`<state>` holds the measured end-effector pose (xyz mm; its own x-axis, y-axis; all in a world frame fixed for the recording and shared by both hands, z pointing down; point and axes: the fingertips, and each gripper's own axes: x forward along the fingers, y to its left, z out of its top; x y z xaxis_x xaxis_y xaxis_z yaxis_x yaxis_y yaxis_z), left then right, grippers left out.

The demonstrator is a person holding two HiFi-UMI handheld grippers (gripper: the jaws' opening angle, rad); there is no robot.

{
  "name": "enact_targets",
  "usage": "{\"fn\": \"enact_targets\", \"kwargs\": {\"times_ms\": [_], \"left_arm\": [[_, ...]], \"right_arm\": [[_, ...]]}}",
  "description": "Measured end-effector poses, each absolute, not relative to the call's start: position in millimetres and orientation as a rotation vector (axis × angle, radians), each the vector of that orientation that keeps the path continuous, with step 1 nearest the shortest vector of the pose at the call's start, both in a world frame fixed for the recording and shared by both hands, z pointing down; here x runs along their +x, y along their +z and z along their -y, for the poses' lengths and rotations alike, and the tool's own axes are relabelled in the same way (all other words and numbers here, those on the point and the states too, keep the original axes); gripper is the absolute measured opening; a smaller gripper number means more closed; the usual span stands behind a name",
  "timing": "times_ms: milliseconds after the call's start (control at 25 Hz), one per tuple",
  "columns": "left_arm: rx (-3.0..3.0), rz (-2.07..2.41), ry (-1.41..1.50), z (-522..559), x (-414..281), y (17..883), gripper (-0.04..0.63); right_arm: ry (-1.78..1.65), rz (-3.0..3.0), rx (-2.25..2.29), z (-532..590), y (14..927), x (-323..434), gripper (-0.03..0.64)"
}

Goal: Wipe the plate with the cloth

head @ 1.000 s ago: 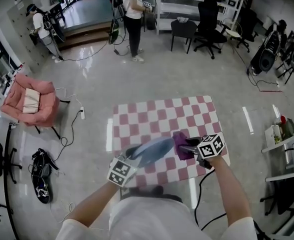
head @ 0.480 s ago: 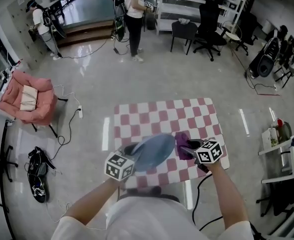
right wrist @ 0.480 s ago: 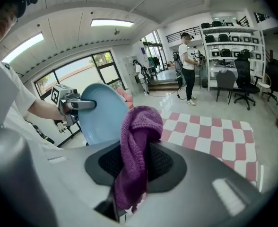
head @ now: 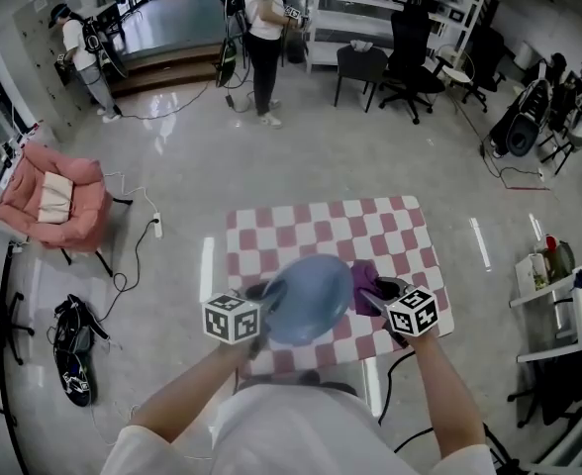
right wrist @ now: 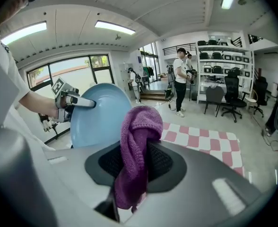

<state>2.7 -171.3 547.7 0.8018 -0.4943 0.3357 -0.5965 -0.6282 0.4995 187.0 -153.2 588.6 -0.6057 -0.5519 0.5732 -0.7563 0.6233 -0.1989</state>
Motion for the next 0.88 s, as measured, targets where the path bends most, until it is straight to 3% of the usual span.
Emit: {"fn": "enact_targets", "kwargs": {"times_ms": [880], "left_arm": [[1.991,0.667,-0.054,168.5,-18.2,560.5,0.038]], "right_arm": [[0.362,2.35,1.263,141.6,570.4,193.3,0.114]]}}
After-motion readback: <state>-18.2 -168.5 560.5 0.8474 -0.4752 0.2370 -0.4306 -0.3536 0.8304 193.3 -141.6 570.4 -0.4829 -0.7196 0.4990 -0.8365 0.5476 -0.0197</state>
